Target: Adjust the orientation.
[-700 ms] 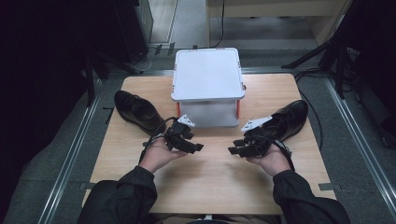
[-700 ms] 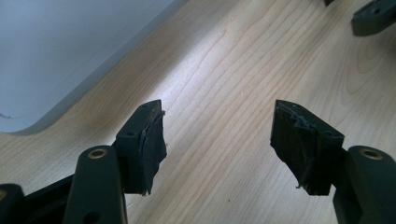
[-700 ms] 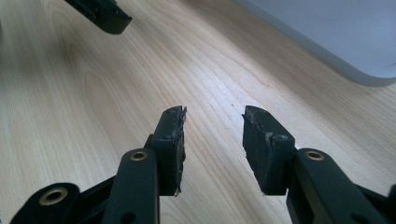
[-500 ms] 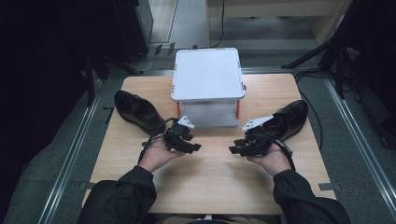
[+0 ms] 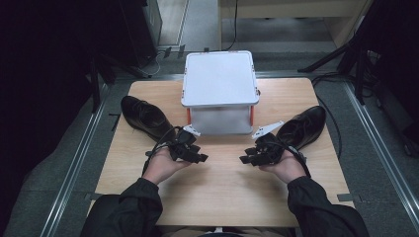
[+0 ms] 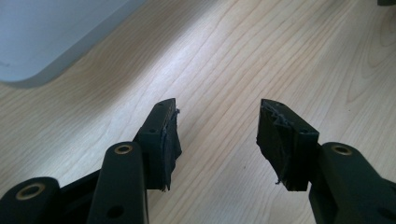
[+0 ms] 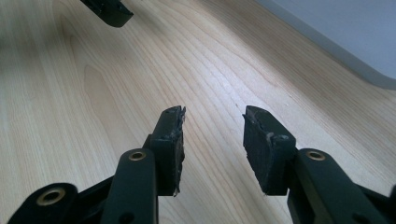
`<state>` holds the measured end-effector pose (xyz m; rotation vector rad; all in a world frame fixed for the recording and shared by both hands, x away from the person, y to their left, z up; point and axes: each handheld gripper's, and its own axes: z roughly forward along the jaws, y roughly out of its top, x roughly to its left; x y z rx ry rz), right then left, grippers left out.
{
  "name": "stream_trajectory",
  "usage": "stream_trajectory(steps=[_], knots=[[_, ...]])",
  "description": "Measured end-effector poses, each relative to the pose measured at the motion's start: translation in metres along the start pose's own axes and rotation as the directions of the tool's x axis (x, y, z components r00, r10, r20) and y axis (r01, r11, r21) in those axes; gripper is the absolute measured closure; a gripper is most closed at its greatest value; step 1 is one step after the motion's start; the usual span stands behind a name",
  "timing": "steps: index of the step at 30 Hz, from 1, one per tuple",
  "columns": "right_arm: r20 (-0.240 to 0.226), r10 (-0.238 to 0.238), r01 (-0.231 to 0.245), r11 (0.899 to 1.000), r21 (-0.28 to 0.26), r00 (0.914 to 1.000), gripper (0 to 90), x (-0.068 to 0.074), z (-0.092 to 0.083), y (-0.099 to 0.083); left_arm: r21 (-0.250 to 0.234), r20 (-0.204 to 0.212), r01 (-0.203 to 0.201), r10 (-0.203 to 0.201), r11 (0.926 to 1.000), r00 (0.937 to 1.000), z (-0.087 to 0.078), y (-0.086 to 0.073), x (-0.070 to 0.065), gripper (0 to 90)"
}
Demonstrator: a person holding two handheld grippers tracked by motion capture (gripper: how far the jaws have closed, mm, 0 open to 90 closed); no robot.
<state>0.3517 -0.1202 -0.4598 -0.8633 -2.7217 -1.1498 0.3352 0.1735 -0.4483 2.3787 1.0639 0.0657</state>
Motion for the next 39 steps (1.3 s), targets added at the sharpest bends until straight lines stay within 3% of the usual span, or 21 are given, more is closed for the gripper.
stream_trajectory(steps=[4, 10, 23, 27, 32, 34, 39], knots=[[-0.008, 0.015, -0.015, 1.000, 0.021, 0.9999, 58.5, -0.003, 0.004, 0.005, 0.000, -0.006, 0.017, -0.017, 0.9999, 0.9998, -0.005, -0.006, 0.003, 48.0], [-0.010, 0.001, -0.001, 1.000, 0.024, 0.9999, 56.7, -0.001, 0.008, 0.009, 0.000, -0.007, 0.045, -0.045, 0.9990, 0.9990, -0.011, -0.013, 0.009, 48.5], [-0.016, 0.000, 0.001, 0.999, 0.046, 0.9999, 55.3, -0.002, 0.010, 0.010, -0.016, -0.009, 0.086, -0.086, 0.9961, 0.9962, -0.027, -0.018, 0.022, 49.8], [-0.021, 0.001, 0.000, 0.999, 0.049, 0.9998, 55.3, -0.003, 0.010, 0.009, -0.017, -0.029, 0.100, -0.100, 0.9949, 0.9945, -0.036, -0.021, 0.027, 50.2], [-0.020, 0.010, -0.009, 0.999, 0.041, 0.9998, 55.3, -0.005, 0.008, 0.011, -0.011, -0.034, 0.134, -0.134, 0.9909, 0.9904, -0.048, -0.021, 0.032, 50.9], [-0.021, 0.008, -0.007, 0.999, 0.043, 0.9998, 55.3, -0.005, 0.009, 0.011, 0.008, -0.046, 0.162, -0.162, 0.9867, 0.9858, -0.058, -0.021, 0.038, 50.9], [-0.027, 0.006, -0.005, 0.999, 0.050, 0.9996, 55.4, -0.007, 0.010, 0.012, 0.025, -0.073, 0.181, -0.179, 0.9831, 0.9811, -0.070, -0.019, 0.048, 51.2]])
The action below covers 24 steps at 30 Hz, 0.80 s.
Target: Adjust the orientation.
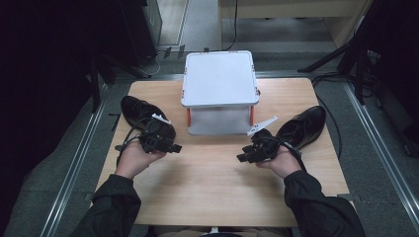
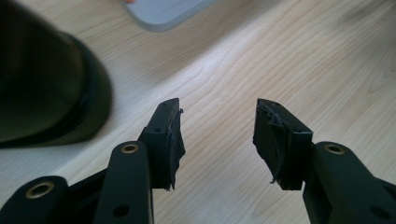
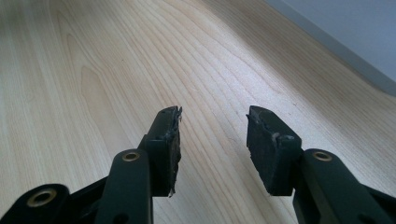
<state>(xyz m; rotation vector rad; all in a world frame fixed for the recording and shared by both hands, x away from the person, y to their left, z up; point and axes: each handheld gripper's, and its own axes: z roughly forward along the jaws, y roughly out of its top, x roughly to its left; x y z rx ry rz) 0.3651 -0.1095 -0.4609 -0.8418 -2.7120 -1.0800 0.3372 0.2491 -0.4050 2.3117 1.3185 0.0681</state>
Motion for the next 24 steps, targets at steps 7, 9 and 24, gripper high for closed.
stream_trajectory(steps=[7, 9, 24], knots=[[0.018, -0.003, 0.003, 1.000, 0.004, 0.9998, 55.3, -0.001, 0.001, 0.000, 0.032, -0.073, 0.010, -0.008, 0.9995, 0.9973, -0.028, 0.018, 0.020, 52.1], [0.022, 0.002, -0.002, 1.000, 0.000, 0.9998, 55.3, -0.001, 0.000, 0.000, 0.033, -0.078, 0.014, -0.012, 0.9994, 0.9969, -0.031, 0.021, 0.022, 52.3], [0.014, 0.010, -0.010, 1.000, 0.017, 0.9999, 55.3, -0.003, 0.002, -0.002, 0.152, -0.160, 0.050, -0.026, 0.9871, 0.9868, -0.042, 0.065, 0.044, 58.6]])
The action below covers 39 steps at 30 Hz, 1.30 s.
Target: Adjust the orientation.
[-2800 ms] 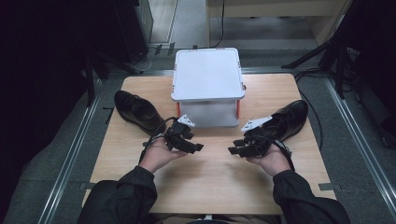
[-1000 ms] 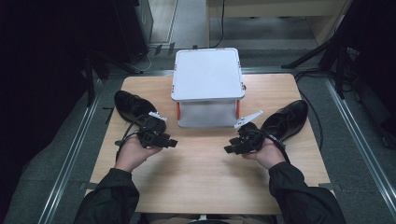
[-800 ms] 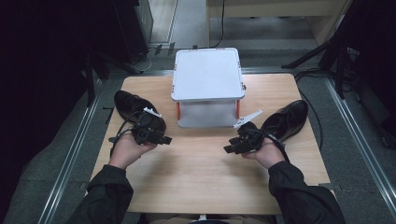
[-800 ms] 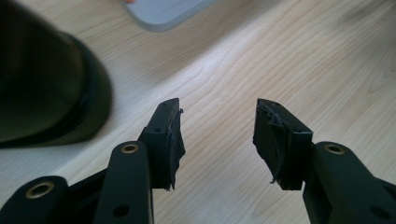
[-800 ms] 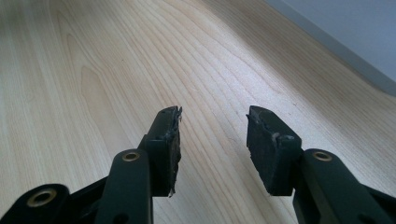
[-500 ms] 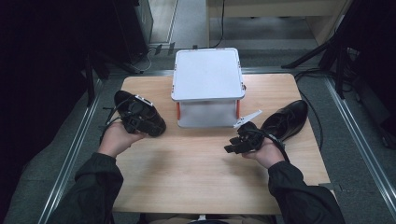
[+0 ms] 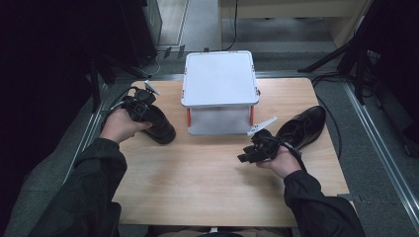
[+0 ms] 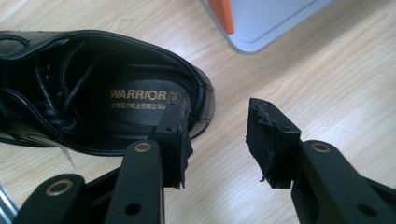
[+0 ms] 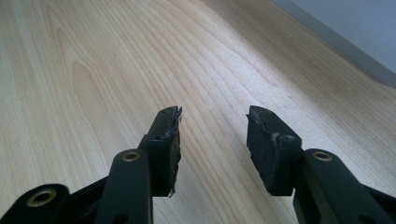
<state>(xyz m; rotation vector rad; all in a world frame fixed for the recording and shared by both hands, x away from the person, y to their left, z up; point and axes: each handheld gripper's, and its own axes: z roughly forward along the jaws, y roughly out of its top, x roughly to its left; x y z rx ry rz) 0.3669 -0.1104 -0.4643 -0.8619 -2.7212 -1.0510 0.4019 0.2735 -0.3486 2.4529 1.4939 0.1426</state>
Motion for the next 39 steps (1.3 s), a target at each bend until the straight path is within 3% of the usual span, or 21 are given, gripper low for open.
stream_trajectory(steps=[9, 14, 18, 26, 29, 39], knots=[[0.014, -0.004, 0.004, 1.000, 0.005, 0.9999, 55.3, 0.002, 0.000, 0.000, 0.061, -0.017, 0.030, -0.029, 0.9977, 0.9994, 0.024, 0.014, 0.008, 62.1], [0.024, 0.004, -0.005, 1.000, 0.002, 0.9997, 55.3, 0.000, -0.001, -0.002, 0.083, 0.009, 0.038, -0.039, 0.9958, 0.9992, 0.038, 0.020, 0.011, 66.9], [0.025, 0.011, -0.011, 1.000, -0.002, 0.9996, 55.3, -0.001, -0.003, -0.004, 0.107, 0.003, 0.019, -0.019, 0.9941, 0.9998, 0.047, 0.024, 0.007, 70.7], [0.033, 0.018, -0.018, 1.000, 0.017, 0.9993, 55.3, -0.001, -0.003, -0.008, 0.116, 0.023, 0.034, -0.037, 0.9927, 0.9990, 0.047, 0.024, 0.009, 74.6], [0.032, 0.018, -0.019, 1.000, 0.025, 0.9993, 55.3, -0.001, -0.003, -0.009, 0.126, 0.033, 0.020, -0.024, 0.9918, 0.9992, 0.043, 0.021, 0.011, 75.7], [0.032, 0.021, -0.022, 1.000, 0.021, 0.9993, 55.2, 0.000, -0.003, -0.010, 0.164, 0.083, -0.021, 0.007, 0.9862, 0.9966, 0.027, -0.012, 0.020, 76.4]])
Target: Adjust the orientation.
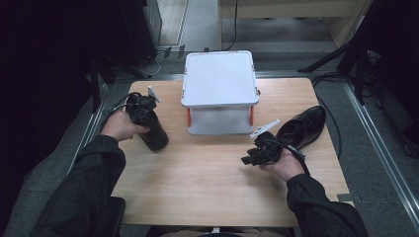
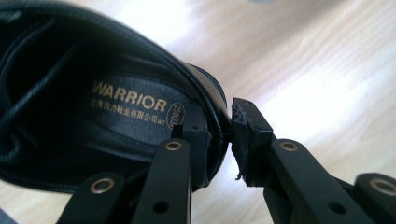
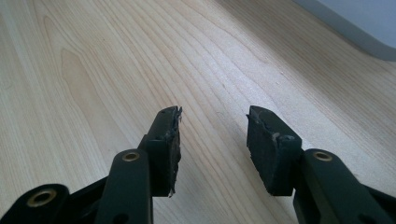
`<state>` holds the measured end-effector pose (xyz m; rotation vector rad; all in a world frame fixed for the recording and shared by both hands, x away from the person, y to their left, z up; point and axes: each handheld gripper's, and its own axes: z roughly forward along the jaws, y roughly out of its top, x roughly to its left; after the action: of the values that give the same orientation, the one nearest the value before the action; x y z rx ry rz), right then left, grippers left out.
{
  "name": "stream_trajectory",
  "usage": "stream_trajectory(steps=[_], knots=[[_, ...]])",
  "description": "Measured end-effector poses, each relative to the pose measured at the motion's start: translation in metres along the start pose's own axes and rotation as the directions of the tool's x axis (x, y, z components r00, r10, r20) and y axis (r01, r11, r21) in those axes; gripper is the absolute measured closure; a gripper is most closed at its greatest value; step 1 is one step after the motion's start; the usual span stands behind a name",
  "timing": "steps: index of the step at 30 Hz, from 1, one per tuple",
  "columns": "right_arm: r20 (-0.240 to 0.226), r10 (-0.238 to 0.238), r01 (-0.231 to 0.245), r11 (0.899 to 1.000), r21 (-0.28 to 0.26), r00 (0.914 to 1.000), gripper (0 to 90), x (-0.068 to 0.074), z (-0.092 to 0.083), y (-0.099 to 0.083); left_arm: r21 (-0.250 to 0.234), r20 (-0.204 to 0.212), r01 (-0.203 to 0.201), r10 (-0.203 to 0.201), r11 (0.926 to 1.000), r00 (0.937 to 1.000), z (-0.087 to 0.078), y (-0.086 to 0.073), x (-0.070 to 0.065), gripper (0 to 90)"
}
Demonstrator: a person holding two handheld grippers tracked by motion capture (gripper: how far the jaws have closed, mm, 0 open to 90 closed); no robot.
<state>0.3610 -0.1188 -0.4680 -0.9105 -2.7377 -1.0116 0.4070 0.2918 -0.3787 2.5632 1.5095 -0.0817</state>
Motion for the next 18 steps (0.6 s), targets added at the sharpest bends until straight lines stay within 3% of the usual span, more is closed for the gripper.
stream_trajectory(steps=[3, 4, 11, 13, 18], knots=[[0.001, 0.002, -0.002, 1.000, 0.000, 1.0000, 55.2, 0.000, 0.000, 0.000, -0.011, 0.005, -0.020, 0.020, 0.9997, 0.9998, -0.002, -0.014, 0.003, 76.3], [-0.001, 0.003, -0.003, 1.000, 0.004, 1.0000, 55.2, 0.000, 0.000, 0.000, -0.009, 0.026, -0.011, 0.011, 0.9999, 0.9996, -0.004, -0.024, 0.009, 76.4], [-0.004, 0.004, -0.003, 1.000, 0.006, 1.0000, 55.2, 0.001, 0.001, 0.000, -0.008, 0.033, 0.027, -0.027, 0.9996, 0.9991, -0.011, -0.047, 0.021, 77.5], [-0.004, 0.003, -0.003, 1.000, 0.008, 1.0000, 55.2, 0.002, 0.002, 0.000, -0.012, 0.034, 0.035, -0.034, 0.9993, 0.9988, -0.012, -0.053, 0.024, 81.6], [-0.006, -0.001, 0.001, 1.000, 0.011, 1.0000, 55.2, 0.002, 0.003, 0.000, -0.023, 0.047, 0.051, -0.050, 0.9984, 0.9976, -0.011, -0.056, 0.026, 81.4]])
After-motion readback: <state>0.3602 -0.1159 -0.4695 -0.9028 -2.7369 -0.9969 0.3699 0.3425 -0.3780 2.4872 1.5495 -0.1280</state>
